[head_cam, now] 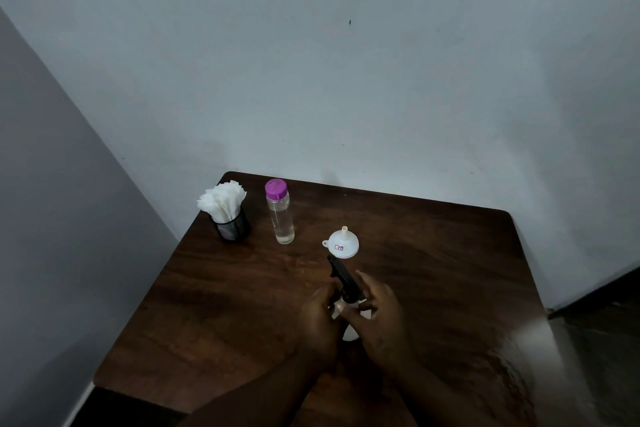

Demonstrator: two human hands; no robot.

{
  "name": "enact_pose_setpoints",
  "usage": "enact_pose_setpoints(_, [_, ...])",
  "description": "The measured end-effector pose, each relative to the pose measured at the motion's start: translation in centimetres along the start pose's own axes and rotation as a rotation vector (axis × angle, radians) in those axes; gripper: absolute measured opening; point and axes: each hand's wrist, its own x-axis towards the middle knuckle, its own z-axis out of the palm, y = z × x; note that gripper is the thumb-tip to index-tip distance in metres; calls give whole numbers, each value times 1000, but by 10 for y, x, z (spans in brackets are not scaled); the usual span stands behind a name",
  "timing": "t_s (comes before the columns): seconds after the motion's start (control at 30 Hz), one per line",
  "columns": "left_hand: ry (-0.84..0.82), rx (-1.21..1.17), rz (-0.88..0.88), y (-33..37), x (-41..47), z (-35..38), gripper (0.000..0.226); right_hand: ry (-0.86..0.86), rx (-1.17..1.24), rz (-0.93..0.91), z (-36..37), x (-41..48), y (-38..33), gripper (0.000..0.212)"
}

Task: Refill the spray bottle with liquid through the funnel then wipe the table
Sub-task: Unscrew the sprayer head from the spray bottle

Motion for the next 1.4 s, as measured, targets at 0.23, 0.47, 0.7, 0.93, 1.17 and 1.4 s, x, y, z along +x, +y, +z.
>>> enact_pose_setpoints(0.23, [27,-106,-21,-6,-1,8,29,65,-121,-45,3,1,0,34])
enact_pose_setpoints(0.47, [0,-81,0,-4,0,3,22,-23,-48,-9,-1,-3,2,65])
enact_pose_setpoints(0.7, [55,-58,-138,-9,8,14,24,115,-207,-60,6,1,-2,34])
enact_pose_setpoints(0.93, [-42,-85,-9,-8,3,6,26,-18,-242,-79,1,-4,1,43])
enact_pose_setpoints(1.17, [6,-136,39,-9,2,6,25,102,-276,-93,10,3,-6,32])
enact_pose_setpoints(1.4, [8,-115,64,-9,2,4,20,75,-187,-111,3,4,-10,26])
